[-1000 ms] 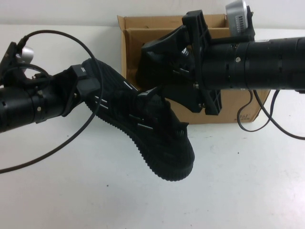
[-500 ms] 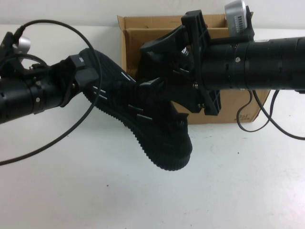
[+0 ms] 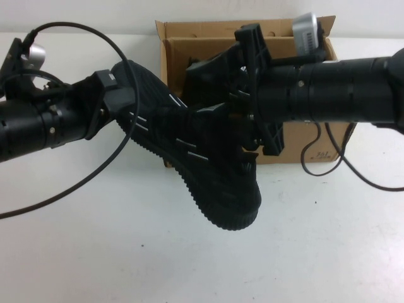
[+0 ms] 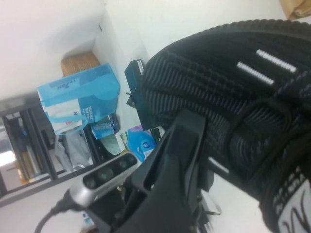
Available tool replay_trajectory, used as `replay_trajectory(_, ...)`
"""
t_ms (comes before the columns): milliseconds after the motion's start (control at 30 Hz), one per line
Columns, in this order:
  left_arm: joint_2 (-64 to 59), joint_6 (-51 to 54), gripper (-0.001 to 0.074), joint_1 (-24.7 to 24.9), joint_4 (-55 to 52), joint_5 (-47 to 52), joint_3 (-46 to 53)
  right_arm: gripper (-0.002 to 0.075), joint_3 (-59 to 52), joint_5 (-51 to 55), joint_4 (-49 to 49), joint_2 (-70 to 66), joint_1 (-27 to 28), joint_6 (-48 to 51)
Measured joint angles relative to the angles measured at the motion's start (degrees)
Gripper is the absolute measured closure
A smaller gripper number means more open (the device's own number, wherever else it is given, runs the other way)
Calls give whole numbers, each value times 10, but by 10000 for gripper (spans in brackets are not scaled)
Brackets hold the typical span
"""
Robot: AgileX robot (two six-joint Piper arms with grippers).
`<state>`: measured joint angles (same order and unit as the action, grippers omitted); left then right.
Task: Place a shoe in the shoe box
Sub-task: Place the shoe in the shoe box
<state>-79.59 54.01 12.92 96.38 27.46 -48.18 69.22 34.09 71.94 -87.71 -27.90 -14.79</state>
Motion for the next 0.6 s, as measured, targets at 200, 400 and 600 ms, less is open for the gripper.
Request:
replay_trajectory(200, 0, 2, 575, 0, -1, 0, 0, 191, 0, 0, 32, -24, -1, 1)
replay_trajectory(400, 0, 2, 575, 0, -1, 0, 0, 238, 0, -4, 55, -29, -2, 37)
replay_trajectory(600, 0, 2, 575, 0, 1, 0, 0, 374, 0, -4, 81, -29, -3, 97)
